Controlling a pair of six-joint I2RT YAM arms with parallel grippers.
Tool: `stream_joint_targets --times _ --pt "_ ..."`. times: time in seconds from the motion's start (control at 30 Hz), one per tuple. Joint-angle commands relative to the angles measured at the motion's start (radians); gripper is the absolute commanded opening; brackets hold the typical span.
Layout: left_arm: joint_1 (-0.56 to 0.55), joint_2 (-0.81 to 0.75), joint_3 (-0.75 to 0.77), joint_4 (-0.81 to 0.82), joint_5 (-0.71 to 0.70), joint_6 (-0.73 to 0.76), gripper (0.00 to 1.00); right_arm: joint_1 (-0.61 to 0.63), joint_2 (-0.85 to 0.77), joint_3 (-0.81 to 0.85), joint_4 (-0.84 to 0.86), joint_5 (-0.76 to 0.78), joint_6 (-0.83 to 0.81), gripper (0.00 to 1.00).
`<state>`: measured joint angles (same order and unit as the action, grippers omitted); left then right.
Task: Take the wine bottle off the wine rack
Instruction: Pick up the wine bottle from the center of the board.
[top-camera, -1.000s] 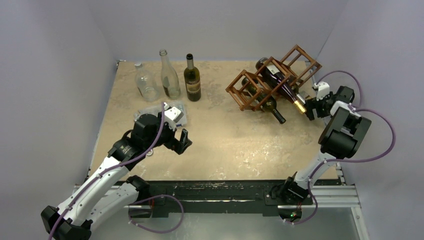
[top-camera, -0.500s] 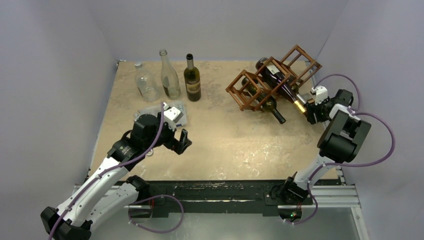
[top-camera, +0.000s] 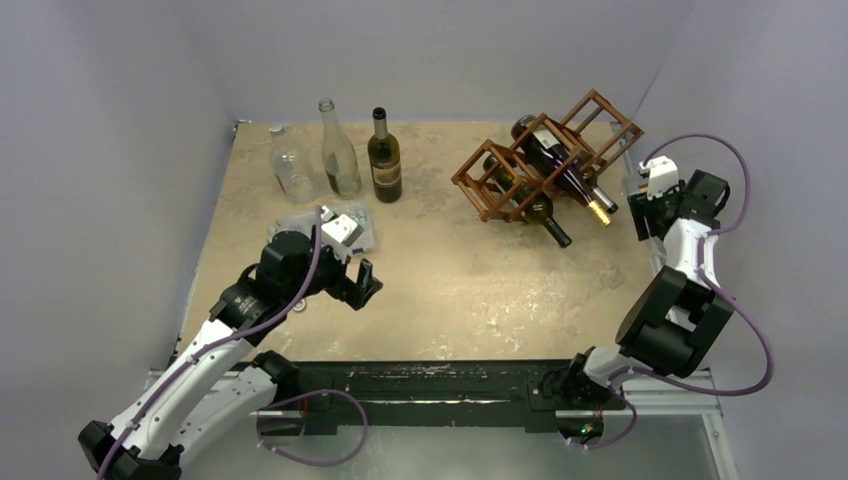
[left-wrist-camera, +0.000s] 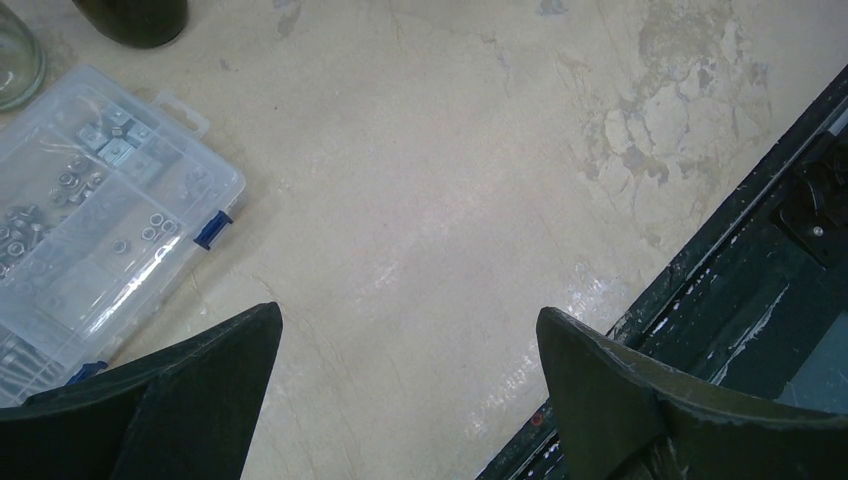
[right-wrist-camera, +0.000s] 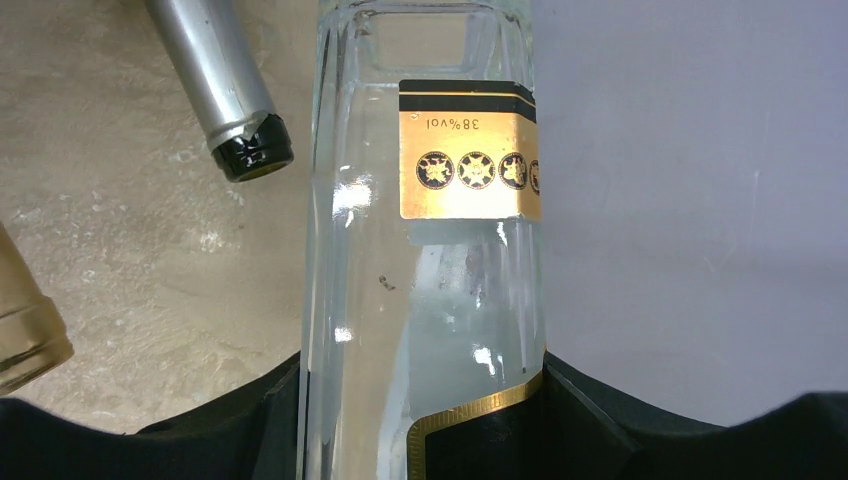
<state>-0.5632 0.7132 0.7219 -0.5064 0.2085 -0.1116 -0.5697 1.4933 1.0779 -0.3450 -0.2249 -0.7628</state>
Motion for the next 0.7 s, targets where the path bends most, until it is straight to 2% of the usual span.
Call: stream_joint_targets --times 0.0,0.23,0.43,0.53,0.67 --pt "0.002 -0.017 0.036 0.003 0.009 0.007 1.00 0.001 -0.059 0.069 0.067 0.006 0.022 0.00" --pt "0.002 -0.021 0.036 0.005 0.013 0.008 1.00 0.001 -0.166 0.109 0.030 -0.062 0.043 0.00" --pt "0.002 -0.024 0.036 0.008 0.033 0.013 1.00 0.001 -0.243 0.236 -0.119 -0.196 0.106 0.00" --pt "0.002 -0.030 0.037 0.013 0.060 0.015 1.00 0.003 -0.277 0.286 -0.180 -0.355 0.169 0.00" --pt "0.002 -0.043 0.027 0.046 0.163 0.015 1.00 0.018 -0.297 0.323 -0.234 -0.544 0.249 0.00"
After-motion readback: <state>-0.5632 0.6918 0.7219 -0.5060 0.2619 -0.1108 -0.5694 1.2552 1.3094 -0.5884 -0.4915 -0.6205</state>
